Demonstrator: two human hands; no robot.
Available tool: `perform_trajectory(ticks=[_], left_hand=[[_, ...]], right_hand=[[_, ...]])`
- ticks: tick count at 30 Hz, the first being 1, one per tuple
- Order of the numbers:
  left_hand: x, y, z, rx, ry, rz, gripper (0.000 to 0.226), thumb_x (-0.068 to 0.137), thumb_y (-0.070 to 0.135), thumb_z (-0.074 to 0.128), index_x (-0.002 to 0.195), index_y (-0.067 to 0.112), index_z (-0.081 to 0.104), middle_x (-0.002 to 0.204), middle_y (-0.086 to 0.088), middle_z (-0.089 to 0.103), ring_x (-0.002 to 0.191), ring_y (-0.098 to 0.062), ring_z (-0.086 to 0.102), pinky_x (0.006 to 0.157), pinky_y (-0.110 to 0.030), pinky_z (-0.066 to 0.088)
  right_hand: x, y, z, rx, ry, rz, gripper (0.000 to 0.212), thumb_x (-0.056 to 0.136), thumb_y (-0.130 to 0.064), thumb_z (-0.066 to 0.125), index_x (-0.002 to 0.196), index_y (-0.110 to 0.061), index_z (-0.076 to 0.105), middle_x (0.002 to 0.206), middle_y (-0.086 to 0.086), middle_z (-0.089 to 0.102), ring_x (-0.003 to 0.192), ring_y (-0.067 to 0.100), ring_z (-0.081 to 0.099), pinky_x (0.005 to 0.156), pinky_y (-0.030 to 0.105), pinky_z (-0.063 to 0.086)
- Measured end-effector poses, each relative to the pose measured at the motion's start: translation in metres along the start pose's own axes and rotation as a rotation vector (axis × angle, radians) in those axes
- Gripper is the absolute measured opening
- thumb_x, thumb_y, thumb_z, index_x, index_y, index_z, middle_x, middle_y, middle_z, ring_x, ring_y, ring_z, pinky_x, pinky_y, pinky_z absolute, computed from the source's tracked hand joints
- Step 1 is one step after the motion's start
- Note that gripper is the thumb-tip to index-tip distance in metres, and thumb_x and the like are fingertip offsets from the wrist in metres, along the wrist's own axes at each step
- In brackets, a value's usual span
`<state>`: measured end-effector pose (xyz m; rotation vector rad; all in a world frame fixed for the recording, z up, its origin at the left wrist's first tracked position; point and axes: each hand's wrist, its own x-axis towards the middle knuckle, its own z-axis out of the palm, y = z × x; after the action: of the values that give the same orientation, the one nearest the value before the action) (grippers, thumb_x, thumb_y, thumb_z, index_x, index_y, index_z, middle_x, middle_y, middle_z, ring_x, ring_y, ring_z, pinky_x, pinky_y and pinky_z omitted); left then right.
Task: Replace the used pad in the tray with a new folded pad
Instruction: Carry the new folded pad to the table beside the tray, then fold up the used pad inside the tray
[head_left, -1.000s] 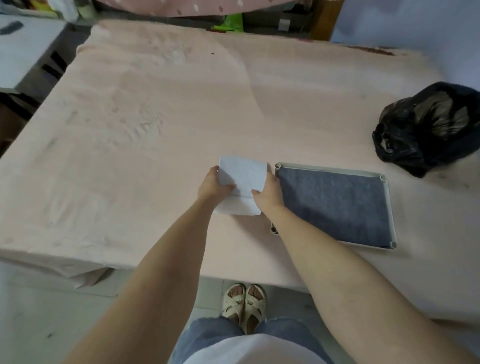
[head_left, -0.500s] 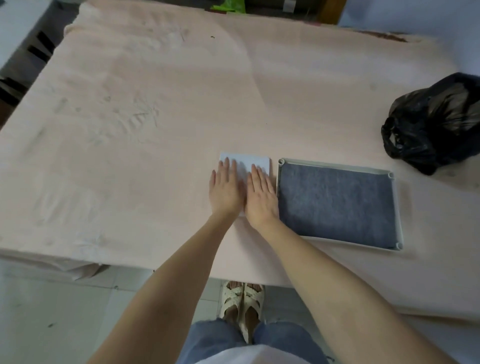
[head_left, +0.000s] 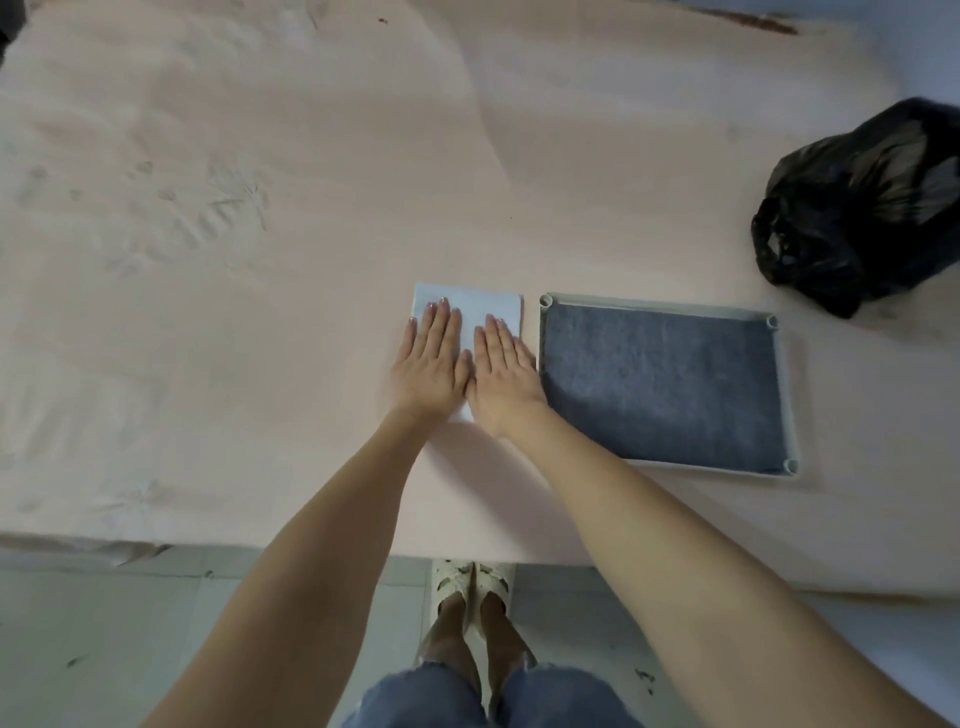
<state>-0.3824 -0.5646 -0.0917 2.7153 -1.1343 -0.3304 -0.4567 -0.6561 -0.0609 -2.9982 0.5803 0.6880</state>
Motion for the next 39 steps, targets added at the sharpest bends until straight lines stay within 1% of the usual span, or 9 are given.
perform_trajectory(ticks=[3,6,8,11,14,18,25,30,39], left_hand=[[0.003,0.009,-0.015,-0.11,-0.047,-0.061,0.057,0.099,0.026,0.025,0.15,0.007,0.008,0.159,-0.008,-0.002,0.146,-0.019,-0.008,0.118,-0.036,-0.008],[0.006,0.021,-0.036,-0.31,0.065,-0.016,0.059,0.089,0.024,0.028,0.145,0.005,0.03,0.156,-0.01,0.019,0.146,-0.024,0.005,0.118,-0.035,-0.005],[0.002,0.036,-0.046,-0.329,0.109,0.111,0.064,0.086,0.03,0.023,0.144,0.006,0.033,0.154,-0.009,0.027,0.146,-0.025,0.012,0.118,-0.033,-0.003],[-0.006,0.066,-0.04,-0.261,0.078,0.258,0.058,0.093,0.03,0.027,0.147,0.009,0.028,0.154,-0.007,0.026,0.145,-0.024,0.014,0.118,-0.034,0.001],[-0.014,0.095,-0.026,-0.226,0.065,0.287,0.052,0.098,0.02,0.036,0.148,0.009,0.026,0.155,-0.006,0.023,0.145,-0.021,0.013,0.118,-0.033,0.002],[-0.021,0.118,-0.015,-0.15,0.056,0.309,0.055,0.096,0.016,0.038,0.148,0.009,0.023,0.156,-0.007,0.022,0.146,-0.022,0.011,0.117,-0.031,0.002],[-0.032,0.127,-0.004,-0.164,-0.008,0.228,0.058,0.094,0.022,0.044,0.147,0.011,0.025,0.155,-0.005,0.025,0.145,-0.021,0.013,0.118,-0.031,0.002],[-0.034,0.147,0.005,-0.047,0.063,0.206,0.057,0.095,0.026,0.041,0.147,0.01,0.025,0.155,-0.007,0.025,0.146,-0.022,0.01,0.118,-0.035,-0.003],[-0.031,0.174,0.022,-0.019,0.005,-0.027,0.059,0.098,0.034,0.036,0.15,0.014,0.017,0.158,-0.005,0.013,0.146,-0.021,0.003,0.118,-0.036,0.0]], right_hand=[[-0.006,0.009,-0.017,0.07,0.003,-0.055,0.057,0.102,-0.032,0.012,0.149,-0.003,-0.006,0.158,0.012,-0.013,0.146,0.022,-0.014,0.12,0.037,-0.005],[-0.023,0.017,-0.023,0.234,0.245,-0.01,0.054,0.103,-0.028,0.019,0.15,-0.006,0.008,0.16,0.009,0.002,0.147,0.019,-0.002,0.12,0.032,-0.001],[-0.037,0.025,-0.022,0.316,0.348,0.046,0.054,0.102,-0.028,0.021,0.151,-0.008,0.009,0.16,0.006,0.004,0.147,0.017,0.003,0.12,0.031,0.002],[-0.058,0.049,-0.011,0.322,0.32,0.156,0.055,0.102,-0.028,0.023,0.151,-0.009,0.007,0.16,0.008,0.006,0.147,0.018,0.006,0.12,0.032,0.004],[-0.081,0.078,0.0,0.305,0.288,0.299,0.054,0.102,-0.028,0.021,0.15,-0.006,0.01,0.159,0.011,0.009,0.147,0.019,0.006,0.12,0.033,0.004],[-0.103,0.111,0.012,0.276,0.239,0.389,0.053,0.103,-0.027,0.018,0.15,-0.004,0.008,0.159,0.011,0.006,0.147,0.019,0.004,0.12,0.032,0.003],[-0.123,0.146,0.031,0.316,0.197,0.514,0.054,0.103,-0.028,0.016,0.15,-0.002,0.006,0.159,0.011,0.003,0.147,0.02,-0.001,0.119,0.032,-0.001],[-0.122,0.165,0.044,0.304,0.21,0.442,0.055,0.103,-0.029,0.017,0.15,-0.003,0.007,0.159,0.011,0.004,0.147,0.02,-0.001,0.119,0.033,-0.002],[-0.115,0.225,0.046,0.299,0.264,0.385,0.055,0.101,-0.031,0.025,0.148,-0.004,0.018,0.158,0.012,0.015,0.146,0.023,0.01,0.12,0.038,0.009]])
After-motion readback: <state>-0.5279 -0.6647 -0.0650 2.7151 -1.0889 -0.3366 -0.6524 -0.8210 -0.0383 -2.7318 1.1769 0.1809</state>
